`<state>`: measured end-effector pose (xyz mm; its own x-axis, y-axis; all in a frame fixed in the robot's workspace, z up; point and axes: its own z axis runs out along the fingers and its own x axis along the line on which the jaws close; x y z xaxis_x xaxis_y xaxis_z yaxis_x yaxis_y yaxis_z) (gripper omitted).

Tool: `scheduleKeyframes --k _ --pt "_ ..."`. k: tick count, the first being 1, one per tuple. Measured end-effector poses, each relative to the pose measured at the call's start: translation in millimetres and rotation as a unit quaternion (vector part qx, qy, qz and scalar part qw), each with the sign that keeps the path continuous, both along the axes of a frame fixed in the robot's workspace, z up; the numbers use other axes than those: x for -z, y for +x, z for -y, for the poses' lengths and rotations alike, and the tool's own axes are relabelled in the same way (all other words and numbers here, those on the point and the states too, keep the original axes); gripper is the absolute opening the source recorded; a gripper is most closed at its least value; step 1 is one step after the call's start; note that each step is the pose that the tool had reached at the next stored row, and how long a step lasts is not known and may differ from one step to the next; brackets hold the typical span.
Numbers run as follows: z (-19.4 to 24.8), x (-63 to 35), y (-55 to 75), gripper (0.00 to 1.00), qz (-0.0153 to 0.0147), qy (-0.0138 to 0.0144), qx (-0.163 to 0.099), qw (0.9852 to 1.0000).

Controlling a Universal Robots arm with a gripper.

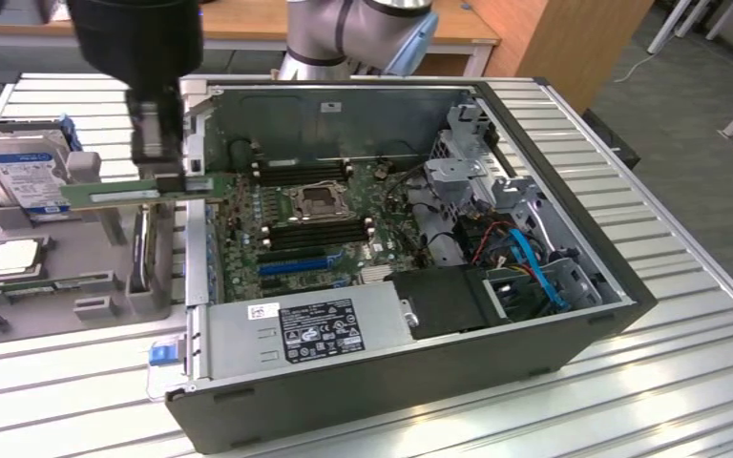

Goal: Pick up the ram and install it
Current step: 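Pick up the ram and move it above insertion slot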

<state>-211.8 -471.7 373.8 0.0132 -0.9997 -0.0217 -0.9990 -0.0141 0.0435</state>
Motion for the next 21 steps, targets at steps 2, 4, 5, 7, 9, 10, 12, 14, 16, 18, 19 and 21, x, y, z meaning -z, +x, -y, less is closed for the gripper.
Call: scheduleKeyframes --k 2,4,5,7,9,10,12,14,16,18,19,21 --pt "0.0 0.1 8.9 0.12 0.0000 0.0000 0.000 1.0000" --pt "0.0 0.2 18.4 0.12 -0.0001 0.0000 0.000 1.0000" --pt "0.0 0.3 22.9 0.12 -0.0001 0.0000 0.000 1.0000" --pt "-0.1 0.4 31.8 0.12 0.0000 0.0000 0.000 1.0000" --pt "0.0 0.6 41.2 0.12 0.0000 0.0000 0.000 1.0000" --pt "0.0 0.7 45.6 0.12 -0.0001 0.0000 0.000 1.0000" --pt "0.0 0.8 54.6 0.12 -0.0001 0.0000 0.000 1.0000" --pt "0.0 1.0 63.6 0.12 -0.0001 0.0000 0.000 1.0000" --pt "0.0 1.2 72.7 0.12 -0.0001 0.0000 0.000 1.0000" --pt "0.0 1.4 82.0 0.12 0.0000 0.0000 0.000 1.0000" --pt "0.0 1.5 86.5 0.12 0.0000 0.0000 0.000 1.0000" --pt "0.0 1.6 95.5 0.12 -0.0001 0.0000 -0.001 1.0000"
